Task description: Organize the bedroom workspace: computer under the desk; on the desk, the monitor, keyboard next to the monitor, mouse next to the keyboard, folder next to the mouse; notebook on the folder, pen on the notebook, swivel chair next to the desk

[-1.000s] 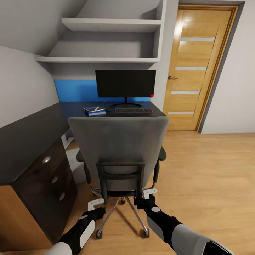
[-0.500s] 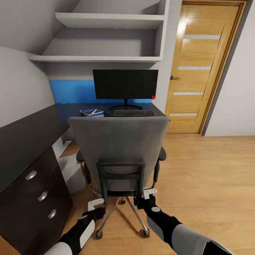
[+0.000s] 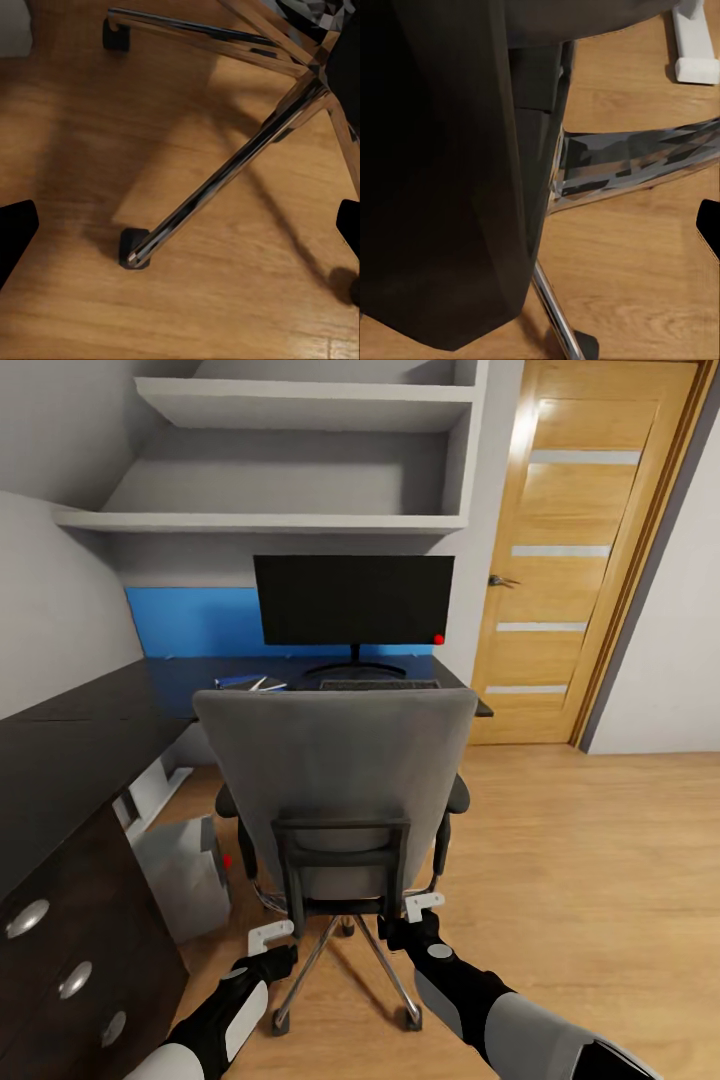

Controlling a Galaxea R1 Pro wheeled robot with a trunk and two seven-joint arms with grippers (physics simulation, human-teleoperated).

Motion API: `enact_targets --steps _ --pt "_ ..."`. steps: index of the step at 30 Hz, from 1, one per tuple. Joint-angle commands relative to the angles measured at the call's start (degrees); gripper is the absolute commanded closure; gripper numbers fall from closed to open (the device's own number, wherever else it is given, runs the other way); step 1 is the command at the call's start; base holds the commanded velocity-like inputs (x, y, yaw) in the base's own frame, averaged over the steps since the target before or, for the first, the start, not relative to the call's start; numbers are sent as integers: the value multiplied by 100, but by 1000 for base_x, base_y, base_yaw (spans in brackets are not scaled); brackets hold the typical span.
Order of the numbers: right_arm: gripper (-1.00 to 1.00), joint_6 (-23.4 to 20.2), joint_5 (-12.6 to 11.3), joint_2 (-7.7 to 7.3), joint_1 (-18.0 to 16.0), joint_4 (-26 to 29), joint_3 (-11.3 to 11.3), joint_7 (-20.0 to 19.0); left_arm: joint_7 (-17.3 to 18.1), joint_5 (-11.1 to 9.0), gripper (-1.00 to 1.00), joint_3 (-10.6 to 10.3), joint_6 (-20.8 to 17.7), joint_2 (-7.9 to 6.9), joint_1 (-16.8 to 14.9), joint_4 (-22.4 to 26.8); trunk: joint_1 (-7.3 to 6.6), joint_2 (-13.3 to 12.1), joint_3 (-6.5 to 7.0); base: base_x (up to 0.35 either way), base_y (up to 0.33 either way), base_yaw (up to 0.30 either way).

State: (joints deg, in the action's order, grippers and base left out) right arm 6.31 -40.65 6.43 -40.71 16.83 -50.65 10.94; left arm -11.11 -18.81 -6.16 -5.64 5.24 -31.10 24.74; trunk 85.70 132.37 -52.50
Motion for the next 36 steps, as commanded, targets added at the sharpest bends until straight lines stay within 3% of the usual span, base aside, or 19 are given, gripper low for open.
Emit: enact_targets --steps 1,24,29,36 --pt "-100 28 -48 -2 -7 -1 -52 58 -50 -44 -100 -41 -25 -6 -2 13 3 2 -5 321 0 0" --pt "-100 28 -48 -2 -7 -4 -52 50 -49 -53 -100 -35 -33 -14 -2 13 3 2 -5 315 0 0" --pt "-100 28 -48 -2 -7 -4 -50 52 -43 -52 -100 -36 -34 -14 -2 13 3 2 -5 32 0 0" --pt "-100 28 -50 -2 -7 -4 -50 52 -55 -53 -100 -28 -34 -35 -2 13 3 2 -5 -271 0 0"
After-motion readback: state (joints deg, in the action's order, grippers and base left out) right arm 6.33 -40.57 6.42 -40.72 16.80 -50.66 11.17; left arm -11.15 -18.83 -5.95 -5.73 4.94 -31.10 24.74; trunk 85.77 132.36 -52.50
